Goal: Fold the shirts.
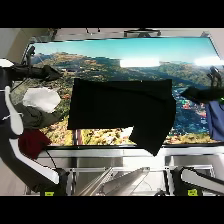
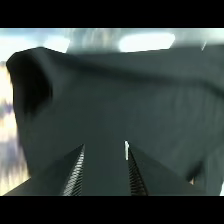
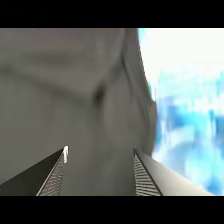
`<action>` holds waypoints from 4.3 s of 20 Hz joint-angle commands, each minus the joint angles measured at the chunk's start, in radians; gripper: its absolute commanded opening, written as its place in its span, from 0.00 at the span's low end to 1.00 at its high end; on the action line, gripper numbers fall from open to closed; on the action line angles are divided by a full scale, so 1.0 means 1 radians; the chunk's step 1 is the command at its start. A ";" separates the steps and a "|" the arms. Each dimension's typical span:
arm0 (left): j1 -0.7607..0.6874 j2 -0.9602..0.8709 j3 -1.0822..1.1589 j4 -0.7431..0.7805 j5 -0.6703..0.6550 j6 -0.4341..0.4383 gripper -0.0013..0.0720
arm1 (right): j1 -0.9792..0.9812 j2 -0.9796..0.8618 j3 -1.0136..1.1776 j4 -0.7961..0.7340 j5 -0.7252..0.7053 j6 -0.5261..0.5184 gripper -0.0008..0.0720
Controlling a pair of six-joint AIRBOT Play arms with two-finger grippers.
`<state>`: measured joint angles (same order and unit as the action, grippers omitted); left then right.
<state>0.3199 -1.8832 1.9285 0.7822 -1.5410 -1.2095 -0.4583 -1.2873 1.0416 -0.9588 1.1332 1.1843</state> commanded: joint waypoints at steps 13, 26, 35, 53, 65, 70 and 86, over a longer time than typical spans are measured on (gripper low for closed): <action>-0.048 0.296 -0.958 0.295 0.304 0.016 0.40 | -0.200 0.526 -0.665 -0.024 0.045 0.174 0.67; -0.175 0.232 -0.808 0.293 0.200 0.015 0.05 | -0.198 0.354 -0.778 0.127 0.000 0.032 0.67; -0.174 0.232 -0.808 0.290 0.168 0.003 0.05 | -0.097 0.074 -0.747 0.552 0.031 -0.325 0.13; -0.066 0.232 -0.681 0.228 -0.010 -0.078 0.03 | -0.103 0.186 -0.344 0.566 0.053 -0.112 0.04; -0.171 -0.069 -0.158 0.266 0.218 -0.108 0.03 | 0.189 -0.382 0.174 0.676 -0.263 -0.301 0.04; -0.182 -0.242 0.020 0.274 0.145 -0.110 0.03 | 0.200 -0.483 0.175 0.619 -0.299 -0.325 0.04; -0.151 -0.171 0.095 0.264 0.060 -0.119 0.23 | 0.062 -0.508 0.261 0.341 -0.093 -0.173 0.91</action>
<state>0.1619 -2.0743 2.0262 1.0466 -1.4826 -1.3277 -0.3725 -1.7756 1.2949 -0.5476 0.9665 0.9592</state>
